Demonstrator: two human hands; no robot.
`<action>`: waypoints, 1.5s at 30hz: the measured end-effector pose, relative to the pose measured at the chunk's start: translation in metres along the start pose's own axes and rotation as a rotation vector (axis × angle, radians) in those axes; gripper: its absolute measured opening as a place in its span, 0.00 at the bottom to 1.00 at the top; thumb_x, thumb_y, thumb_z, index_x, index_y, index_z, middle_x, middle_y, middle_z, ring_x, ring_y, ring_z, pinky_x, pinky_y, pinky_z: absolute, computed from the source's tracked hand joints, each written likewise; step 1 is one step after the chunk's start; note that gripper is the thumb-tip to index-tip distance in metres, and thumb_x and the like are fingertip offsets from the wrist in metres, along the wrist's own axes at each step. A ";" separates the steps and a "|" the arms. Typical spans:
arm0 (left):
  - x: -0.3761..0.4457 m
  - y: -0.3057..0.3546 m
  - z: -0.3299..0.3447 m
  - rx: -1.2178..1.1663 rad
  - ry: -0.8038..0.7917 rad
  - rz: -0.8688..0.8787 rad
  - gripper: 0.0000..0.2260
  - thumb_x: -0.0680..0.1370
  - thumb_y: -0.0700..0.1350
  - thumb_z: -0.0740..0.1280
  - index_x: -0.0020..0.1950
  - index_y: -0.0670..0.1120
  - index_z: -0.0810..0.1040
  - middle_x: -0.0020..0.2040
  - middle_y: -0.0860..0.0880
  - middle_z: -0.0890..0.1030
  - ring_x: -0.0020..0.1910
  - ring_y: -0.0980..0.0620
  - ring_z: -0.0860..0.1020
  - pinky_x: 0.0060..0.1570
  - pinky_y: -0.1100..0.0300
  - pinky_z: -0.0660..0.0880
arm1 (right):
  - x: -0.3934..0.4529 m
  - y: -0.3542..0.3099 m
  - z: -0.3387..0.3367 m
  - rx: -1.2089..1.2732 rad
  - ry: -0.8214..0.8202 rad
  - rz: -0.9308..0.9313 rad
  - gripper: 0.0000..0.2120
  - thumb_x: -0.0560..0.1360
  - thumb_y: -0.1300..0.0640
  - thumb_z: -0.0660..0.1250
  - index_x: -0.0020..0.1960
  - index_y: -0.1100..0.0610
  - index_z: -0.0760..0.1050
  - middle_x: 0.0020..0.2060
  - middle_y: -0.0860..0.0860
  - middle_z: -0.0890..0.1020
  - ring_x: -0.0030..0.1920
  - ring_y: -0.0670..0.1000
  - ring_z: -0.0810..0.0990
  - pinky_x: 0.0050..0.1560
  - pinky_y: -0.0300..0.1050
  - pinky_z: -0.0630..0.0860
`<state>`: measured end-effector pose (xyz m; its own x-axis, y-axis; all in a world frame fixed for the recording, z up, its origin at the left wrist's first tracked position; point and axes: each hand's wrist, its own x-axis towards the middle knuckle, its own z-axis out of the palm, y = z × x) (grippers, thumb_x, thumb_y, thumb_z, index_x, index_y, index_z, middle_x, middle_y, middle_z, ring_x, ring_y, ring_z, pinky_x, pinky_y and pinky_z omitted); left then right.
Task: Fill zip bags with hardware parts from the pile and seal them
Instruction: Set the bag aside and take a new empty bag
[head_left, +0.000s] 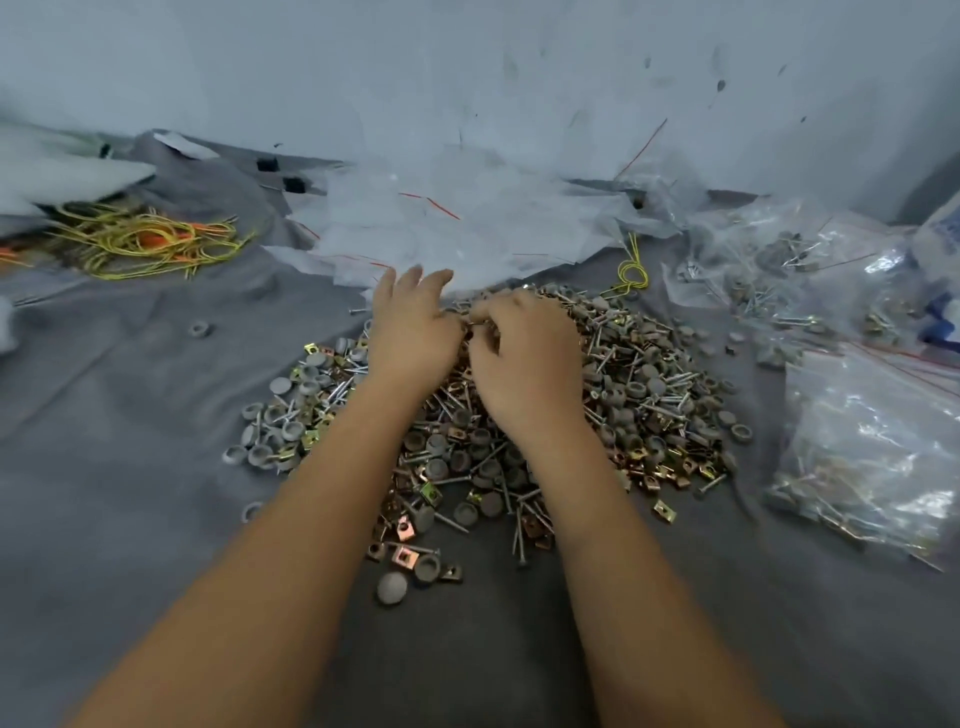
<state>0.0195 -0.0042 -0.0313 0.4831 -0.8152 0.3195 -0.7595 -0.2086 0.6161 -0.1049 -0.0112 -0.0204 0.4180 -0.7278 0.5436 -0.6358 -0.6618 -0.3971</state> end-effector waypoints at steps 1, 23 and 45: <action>0.005 -0.006 0.001 0.070 -0.049 -0.026 0.25 0.79 0.41 0.59 0.77 0.51 0.64 0.79 0.41 0.57 0.79 0.42 0.48 0.76 0.48 0.47 | -0.003 0.000 0.000 0.028 0.018 -0.013 0.11 0.76 0.58 0.62 0.55 0.56 0.81 0.50 0.52 0.80 0.54 0.54 0.75 0.57 0.53 0.71; -0.010 -0.007 -0.011 -0.258 0.212 -0.177 0.08 0.77 0.45 0.68 0.55 0.48 0.83 0.48 0.50 0.83 0.53 0.47 0.80 0.55 0.53 0.76 | -0.022 0.007 0.006 0.199 0.103 -0.071 0.09 0.76 0.62 0.63 0.52 0.59 0.81 0.44 0.52 0.83 0.48 0.54 0.77 0.54 0.52 0.73; -0.042 0.009 0.003 -1.075 0.057 -0.070 0.07 0.72 0.41 0.75 0.50 0.45 0.83 0.43 0.44 0.84 0.41 0.50 0.83 0.43 0.59 0.79 | -0.016 0.014 0.006 0.455 0.101 0.116 0.12 0.71 0.57 0.70 0.54 0.48 0.79 0.41 0.44 0.82 0.42 0.43 0.79 0.41 0.44 0.79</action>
<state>-0.0095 0.0261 -0.0413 0.5514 -0.7874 0.2754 0.0375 0.3532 0.9348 -0.1164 -0.0103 -0.0394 0.2813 -0.7955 0.5366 -0.3171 -0.6049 -0.7305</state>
